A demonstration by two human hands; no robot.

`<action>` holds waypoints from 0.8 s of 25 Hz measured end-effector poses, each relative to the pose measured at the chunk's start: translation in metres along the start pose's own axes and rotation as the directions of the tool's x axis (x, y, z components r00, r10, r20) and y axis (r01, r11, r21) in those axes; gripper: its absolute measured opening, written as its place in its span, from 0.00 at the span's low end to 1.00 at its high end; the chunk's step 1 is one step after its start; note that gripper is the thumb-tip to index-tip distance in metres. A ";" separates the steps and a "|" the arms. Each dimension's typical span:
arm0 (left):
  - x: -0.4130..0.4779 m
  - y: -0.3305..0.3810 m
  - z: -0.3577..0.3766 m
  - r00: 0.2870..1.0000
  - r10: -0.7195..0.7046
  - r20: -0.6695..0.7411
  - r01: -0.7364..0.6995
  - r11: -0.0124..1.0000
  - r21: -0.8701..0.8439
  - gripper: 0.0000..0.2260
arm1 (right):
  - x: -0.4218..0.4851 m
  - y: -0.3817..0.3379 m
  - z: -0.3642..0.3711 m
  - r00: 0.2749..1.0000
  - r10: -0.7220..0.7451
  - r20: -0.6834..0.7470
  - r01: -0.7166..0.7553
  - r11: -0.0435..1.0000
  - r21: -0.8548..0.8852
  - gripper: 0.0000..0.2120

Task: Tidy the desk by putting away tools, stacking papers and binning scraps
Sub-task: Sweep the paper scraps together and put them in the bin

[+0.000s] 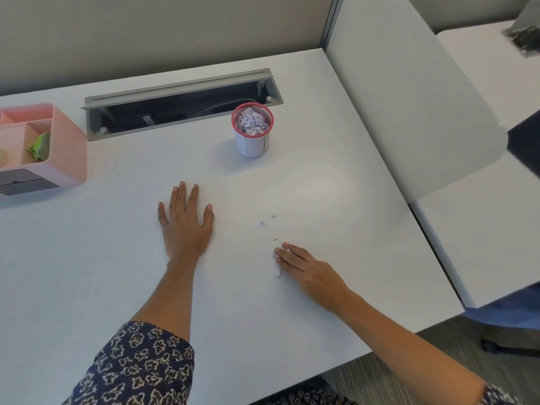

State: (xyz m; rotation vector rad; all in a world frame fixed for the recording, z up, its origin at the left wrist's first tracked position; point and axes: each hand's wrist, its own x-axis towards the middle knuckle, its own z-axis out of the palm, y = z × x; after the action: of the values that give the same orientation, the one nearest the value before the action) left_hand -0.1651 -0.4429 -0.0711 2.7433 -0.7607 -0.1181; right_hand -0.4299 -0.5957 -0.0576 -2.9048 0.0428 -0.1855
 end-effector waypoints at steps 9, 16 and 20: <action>0.001 0.000 0.000 1.000 -0.005 0.002 0.005 1.000 -0.003 0.25 | 0.067 0.012 -0.038 0.448 0.766 0.461 -0.470 -0.237 0.850 0.10; 0.001 0.000 0.000 1.000 -0.003 -0.009 0.003 1.000 0.002 0.26 | 0.170 0.048 -0.093 0.577 0.761 0.296 -0.376 -0.074 0.924 0.08; 0.002 0.001 -0.001 1.000 -0.010 -0.007 0.010 1.000 0.004 0.26 | 0.237 0.059 -0.102 0.670 0.740 -0.062 -0.520 0.528 0.672 0.12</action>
State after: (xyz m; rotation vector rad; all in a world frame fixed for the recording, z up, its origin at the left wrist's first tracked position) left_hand -0.1639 -0.4445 -0.0699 2.7505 -0.7467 -0.1096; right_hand -0.2085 -0.6864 0.0565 -1.9831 0.9376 -0.4679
